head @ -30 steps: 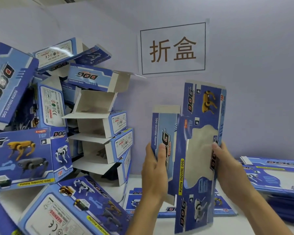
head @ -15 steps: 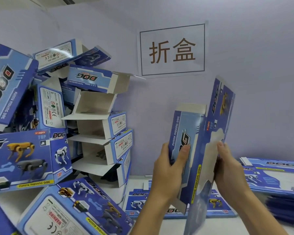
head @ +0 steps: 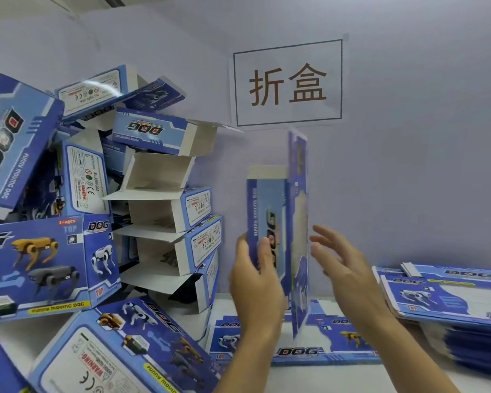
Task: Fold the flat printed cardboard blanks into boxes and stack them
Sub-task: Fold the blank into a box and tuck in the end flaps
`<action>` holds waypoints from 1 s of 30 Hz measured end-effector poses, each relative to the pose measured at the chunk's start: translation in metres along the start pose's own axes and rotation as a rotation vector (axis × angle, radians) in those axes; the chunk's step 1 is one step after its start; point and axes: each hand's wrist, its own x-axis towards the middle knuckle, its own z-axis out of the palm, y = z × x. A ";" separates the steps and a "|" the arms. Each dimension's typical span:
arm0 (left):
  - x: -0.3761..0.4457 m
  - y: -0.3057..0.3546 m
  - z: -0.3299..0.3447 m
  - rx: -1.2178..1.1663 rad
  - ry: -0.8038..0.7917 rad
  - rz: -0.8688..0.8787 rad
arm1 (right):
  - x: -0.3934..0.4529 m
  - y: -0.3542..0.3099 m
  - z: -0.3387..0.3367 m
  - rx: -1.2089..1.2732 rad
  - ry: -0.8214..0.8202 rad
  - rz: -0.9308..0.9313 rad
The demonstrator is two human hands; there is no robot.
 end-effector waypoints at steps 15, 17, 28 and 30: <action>-0.009 -0.009 0.002 0.126 -0.434 -0.003 | 0.002 0.019 -0.018 0.306 0.152 0.287; -0.006 -0.011 0.000 0.094 -0.238 -0.058 | 0.001 0.017 -0.025 0.287 0.074 0.285; -0.002 -0.018 -0.002 -0.114 -0.278 -0.238 | -0.001 0.012 -0.023 0.368 -0.162 0.276; -0.002 -0.017 -0.002 -0.109 -0.305 -0.218 | 0.000 0.013 -0.016 0.321 -0.079 0.207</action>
